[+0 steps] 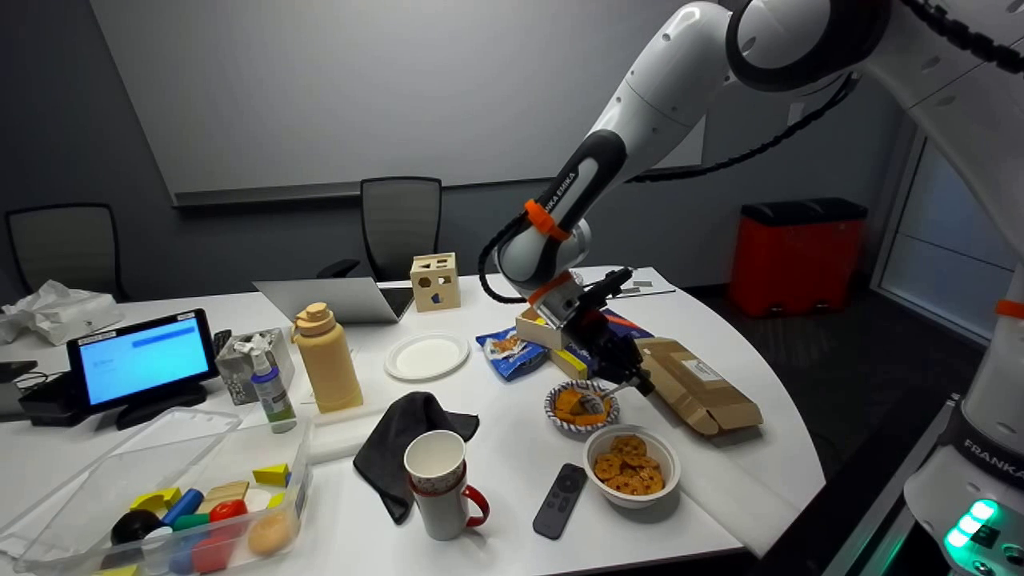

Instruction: Stir the contents of the white plate with blue markings with the silver spatula

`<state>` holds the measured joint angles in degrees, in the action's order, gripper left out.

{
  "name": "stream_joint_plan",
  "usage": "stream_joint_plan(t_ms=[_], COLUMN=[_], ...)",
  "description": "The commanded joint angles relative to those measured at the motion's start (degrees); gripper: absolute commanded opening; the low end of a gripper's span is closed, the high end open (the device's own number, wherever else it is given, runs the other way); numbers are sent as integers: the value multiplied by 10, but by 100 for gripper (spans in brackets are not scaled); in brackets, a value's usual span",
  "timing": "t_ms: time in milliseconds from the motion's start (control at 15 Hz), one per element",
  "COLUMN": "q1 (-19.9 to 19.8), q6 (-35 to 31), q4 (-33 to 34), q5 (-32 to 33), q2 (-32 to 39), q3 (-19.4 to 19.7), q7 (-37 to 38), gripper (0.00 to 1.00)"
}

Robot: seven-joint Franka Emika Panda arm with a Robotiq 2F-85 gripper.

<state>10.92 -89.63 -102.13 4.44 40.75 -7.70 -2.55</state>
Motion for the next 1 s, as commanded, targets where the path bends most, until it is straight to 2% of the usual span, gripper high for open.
stream_joint_plan(t_ms=[0,200,467,733,933], q1=[4,7,1,-4,-8], q6=[-27,-12,43,75,63], q4=[-7,-9,-7,-6,-8], q5=[24,47,53,39,19], q2=[-10,-13,-13,1,4], q3=[14,26,31,21,10], q7=[22,41,39,24,14], gripper=[1,1,1,1,1])
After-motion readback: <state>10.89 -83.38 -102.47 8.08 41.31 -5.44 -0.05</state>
